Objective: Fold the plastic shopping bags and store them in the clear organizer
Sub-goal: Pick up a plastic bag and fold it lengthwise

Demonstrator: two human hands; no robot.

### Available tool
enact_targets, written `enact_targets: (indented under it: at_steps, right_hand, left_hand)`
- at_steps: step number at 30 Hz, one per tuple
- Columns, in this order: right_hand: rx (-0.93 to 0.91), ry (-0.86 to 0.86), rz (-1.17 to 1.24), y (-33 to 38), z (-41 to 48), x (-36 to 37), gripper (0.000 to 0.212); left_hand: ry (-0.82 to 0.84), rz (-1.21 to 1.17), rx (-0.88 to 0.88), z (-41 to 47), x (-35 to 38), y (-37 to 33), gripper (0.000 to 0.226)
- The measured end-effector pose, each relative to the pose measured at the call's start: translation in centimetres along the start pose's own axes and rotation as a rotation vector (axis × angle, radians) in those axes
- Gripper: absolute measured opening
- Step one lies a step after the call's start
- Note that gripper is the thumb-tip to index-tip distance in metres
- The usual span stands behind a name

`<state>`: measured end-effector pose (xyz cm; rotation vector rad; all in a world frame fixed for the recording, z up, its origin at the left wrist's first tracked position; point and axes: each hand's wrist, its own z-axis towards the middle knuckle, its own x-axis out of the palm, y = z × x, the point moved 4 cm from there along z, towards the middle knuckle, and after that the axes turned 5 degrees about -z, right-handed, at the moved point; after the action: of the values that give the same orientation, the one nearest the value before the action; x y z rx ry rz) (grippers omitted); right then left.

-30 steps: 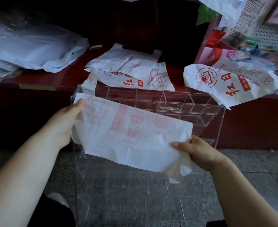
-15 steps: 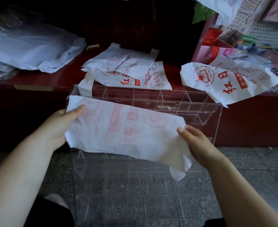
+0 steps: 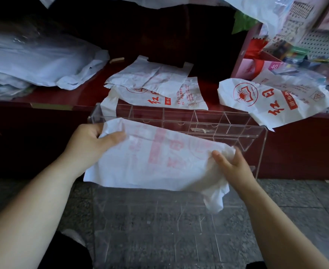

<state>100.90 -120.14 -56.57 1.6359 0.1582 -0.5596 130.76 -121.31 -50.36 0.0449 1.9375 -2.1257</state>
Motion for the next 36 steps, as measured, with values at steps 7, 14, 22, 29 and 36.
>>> enact_targets:
  at_steps: [7,14,22,29,36]
  right_hand:
    - [-0.562,-0.038,-0.089,9.8,-4.6,-0.9,0.068]
    - [-0.7,0.115,-0.219,16.7,-7.7,1.1,0.008]
    - [-0.439,0.058,0.066,16.1,-7.6,-0.7,0.022]
    - [-0.417,-0.002,0.097,15.8,-7.7,-1.6,0.024]
    - [-0.404,0.14,0.059,15.4,-7.7,-1.1,0.021]
  left_hand:
    - [0.274,0.23,0.208,-3.0,3.0,-5.6,0.037]
    - [0.414,0.198,0.283,-4.6,4.5,-7.7,0.033]
    - [0.176,-0.046,0.35,-5.3,1.6,-8.8,0.023]
    - [0.155,-0.065,0.314,-5.6,1.0,-8.2,0.021]
    - [0.106,-0.077,0.23,-5.2,1.1,-7.0,0.027]
